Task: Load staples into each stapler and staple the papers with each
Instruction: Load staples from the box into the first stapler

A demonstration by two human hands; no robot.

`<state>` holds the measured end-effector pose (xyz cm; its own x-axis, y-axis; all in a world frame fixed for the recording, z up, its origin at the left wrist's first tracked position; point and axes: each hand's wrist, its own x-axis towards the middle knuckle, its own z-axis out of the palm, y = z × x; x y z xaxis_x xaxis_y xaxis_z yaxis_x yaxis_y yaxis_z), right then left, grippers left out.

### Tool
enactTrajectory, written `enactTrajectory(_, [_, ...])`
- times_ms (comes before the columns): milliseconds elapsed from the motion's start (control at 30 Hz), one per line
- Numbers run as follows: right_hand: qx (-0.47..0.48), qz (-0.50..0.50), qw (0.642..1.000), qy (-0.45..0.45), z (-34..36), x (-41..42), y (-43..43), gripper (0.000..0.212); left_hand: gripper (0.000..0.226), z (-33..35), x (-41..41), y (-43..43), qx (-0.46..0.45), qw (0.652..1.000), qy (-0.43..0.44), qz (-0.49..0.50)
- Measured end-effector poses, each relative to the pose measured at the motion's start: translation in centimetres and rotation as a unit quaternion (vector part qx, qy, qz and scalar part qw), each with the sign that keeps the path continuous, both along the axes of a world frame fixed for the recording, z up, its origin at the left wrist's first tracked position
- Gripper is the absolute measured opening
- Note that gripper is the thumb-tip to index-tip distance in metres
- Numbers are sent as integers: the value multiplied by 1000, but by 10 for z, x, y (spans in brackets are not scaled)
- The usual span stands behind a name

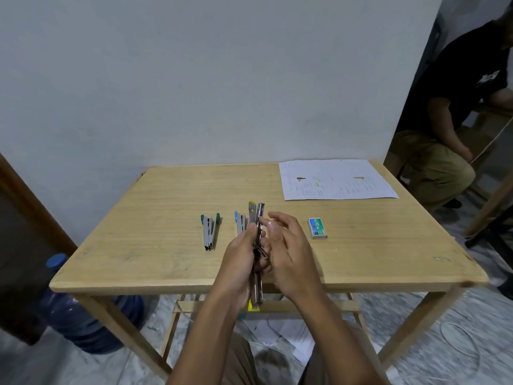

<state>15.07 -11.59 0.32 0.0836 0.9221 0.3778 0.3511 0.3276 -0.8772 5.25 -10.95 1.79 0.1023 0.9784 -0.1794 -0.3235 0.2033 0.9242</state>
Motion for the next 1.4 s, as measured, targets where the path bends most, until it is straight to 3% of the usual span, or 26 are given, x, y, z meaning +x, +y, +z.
enactTrajectory(67, [-47,-19,980,191,3,-7,3,36,35,0,0,3,12,1000,27,-2])
enactTrajectory(100, [-93,-32,951,294,4,-9,6,38,35,0,0,4,21,998,54,0])
enactTrajectory(200, [-256,-1,801,541,7,-10,16,48,34,1,-2,10,101,962,254,2])
enactTrajectory(267, [-318,24,725,611,9,-10,20,49,29,0,-4,16,189,884,427,-22])
enactTrajectory(333, [-347,21,683,642,12,-12,21,47,25,0,-5,21,231,819,523,-51])
enactTrajectory(533, [-314,-5,586,747,7,-13,24,43,28,8,-7,28,243,787,564,-51])
enactTrajectory(633, [-301,-20,577,759,5,-13,24,40,26,7,-6,26,274,752,597,-55])
enactTrajectory(800, [-286,-10,568,772,9,-15,26,38,34,3,-6,28,286,724,620,-96])
enactTrajectory(933, [-257,10,534,806,5,-13,28,39,28,3,-13,36,296,782,548,-28])
enactTrajectory(1000, [-250,17,538,805,4,-13,31,40,27,1,-14,38,288,775,559,-62])
enactTrajectory(1067, [-244,23,550,798,5,-12,32,40,27,-3,-15,39,267,800,533,-72])
enactTrajectory(1167, [-238,27,575,782,5,-11,33,38,33,1,-18,42,206,897,392,3])
enactTrajectory(1233, [-224,36,573,787,4,-9,34,40,36,3,-21,43,129,957,258,23])
enactTrajectory(1300, [-224,36,585,779,3,-5,35,38,36,2,-22,42,55,990,133,-2])
enactTrajectory(1333, [-232,28,608,759,2,-2,36,35,35,1,-21,42,27,997,75,-22])
enactTrajectory(1400, [-250,7,694,675,-2,5,38,28,30,-5,-19,42,-14,998,-15,-55])
